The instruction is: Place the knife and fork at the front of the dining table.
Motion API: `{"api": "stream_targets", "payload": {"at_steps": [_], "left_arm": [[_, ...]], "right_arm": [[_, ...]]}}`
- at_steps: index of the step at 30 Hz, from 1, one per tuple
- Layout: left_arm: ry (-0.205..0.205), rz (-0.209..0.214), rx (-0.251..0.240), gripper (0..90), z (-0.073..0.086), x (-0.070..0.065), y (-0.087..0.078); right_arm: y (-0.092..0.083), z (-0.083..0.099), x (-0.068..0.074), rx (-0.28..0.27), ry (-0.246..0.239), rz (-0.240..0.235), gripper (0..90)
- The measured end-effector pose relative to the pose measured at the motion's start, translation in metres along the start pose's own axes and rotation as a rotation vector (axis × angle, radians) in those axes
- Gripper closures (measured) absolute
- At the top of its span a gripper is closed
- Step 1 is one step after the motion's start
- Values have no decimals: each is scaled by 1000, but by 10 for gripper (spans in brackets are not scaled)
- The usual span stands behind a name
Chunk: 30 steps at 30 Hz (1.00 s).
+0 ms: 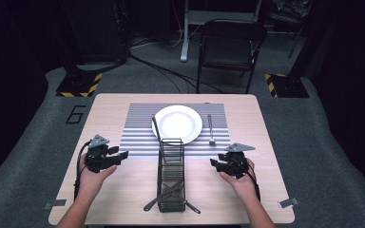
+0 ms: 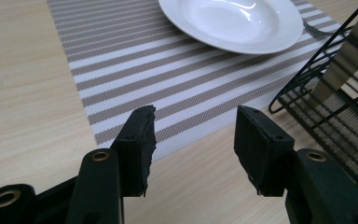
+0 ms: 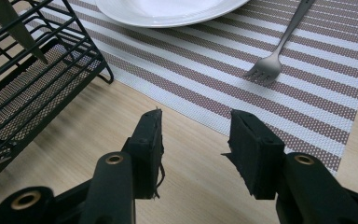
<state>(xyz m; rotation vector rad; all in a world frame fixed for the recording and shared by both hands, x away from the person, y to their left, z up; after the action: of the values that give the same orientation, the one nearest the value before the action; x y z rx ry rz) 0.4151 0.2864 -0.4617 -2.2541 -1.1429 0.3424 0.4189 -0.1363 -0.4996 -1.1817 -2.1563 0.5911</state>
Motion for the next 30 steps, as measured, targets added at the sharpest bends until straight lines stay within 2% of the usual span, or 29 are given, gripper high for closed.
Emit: {"api": "stream_targets", "payload": {"at_steps": [4,9,19,26,30], "left_arm": [[17,16,-7,488,-10,-5,-1],[57,48,-14,501,-28,-15,-3],[113,63,-14,481,-55,-27,-3],[131,82,-25,487,-69,-33,-2],[142,114,-33,537,-79,-42,1]], "right_arm": [[0,0,0,-1,-10,1,525],[0,0,-1,-2,7,6,514],[1,1,1,7,-6,7,518],[1,1,-1,1,-2,3,515],[2,2,-3,4,-3,9,509]]}}
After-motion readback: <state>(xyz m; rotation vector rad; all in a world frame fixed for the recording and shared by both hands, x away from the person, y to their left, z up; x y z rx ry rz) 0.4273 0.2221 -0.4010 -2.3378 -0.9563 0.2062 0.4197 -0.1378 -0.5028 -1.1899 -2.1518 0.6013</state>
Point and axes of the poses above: each handheld gripper's, and its own axes: y roughly forward along the jaws, z roughly out of its underside, x roughly to its left, the point moved 3 cm from there along y, roughly forward along the jaws, and after that the axes turned 12 degrees about y, right-handed, at the moved point
